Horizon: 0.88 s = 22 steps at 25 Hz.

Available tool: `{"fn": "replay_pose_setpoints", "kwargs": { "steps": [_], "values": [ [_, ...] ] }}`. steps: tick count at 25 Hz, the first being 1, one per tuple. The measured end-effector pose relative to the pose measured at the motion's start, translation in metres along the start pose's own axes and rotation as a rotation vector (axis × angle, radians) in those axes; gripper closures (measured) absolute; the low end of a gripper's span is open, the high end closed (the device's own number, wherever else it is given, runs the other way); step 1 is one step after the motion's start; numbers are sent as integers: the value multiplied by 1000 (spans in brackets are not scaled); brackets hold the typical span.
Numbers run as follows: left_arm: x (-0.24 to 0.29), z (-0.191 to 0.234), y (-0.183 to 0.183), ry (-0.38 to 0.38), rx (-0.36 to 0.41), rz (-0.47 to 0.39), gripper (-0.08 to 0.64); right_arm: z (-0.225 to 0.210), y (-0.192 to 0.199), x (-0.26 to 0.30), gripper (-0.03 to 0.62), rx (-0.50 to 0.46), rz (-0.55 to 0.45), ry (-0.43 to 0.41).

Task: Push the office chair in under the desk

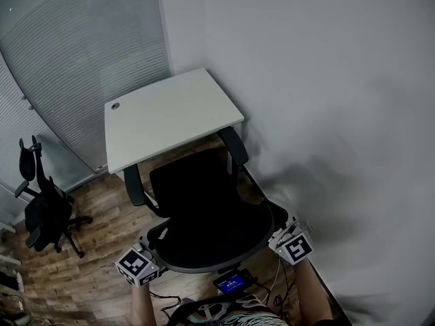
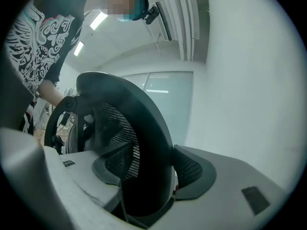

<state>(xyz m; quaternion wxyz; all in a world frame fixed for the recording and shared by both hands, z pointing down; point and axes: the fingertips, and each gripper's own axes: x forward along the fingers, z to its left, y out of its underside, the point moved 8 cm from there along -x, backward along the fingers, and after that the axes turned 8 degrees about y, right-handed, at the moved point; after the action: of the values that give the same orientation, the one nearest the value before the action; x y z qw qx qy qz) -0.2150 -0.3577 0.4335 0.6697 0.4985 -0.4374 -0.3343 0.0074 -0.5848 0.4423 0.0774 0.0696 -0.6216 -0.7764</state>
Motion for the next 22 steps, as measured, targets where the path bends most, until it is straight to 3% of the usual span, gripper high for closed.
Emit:
{"fn": "replay_pose_setpoints", "kwargs": {
  "steps": [5, 22],
  "values": [
    [6, -2, -2, -12, -7, 0, 189, -11, -1, 3, 310, -1, -13, -39],
    [6, 2, 4, -7, 8, -13, 192, -11, 2, 3, 311, 27, -12, -47]
  ]
}}
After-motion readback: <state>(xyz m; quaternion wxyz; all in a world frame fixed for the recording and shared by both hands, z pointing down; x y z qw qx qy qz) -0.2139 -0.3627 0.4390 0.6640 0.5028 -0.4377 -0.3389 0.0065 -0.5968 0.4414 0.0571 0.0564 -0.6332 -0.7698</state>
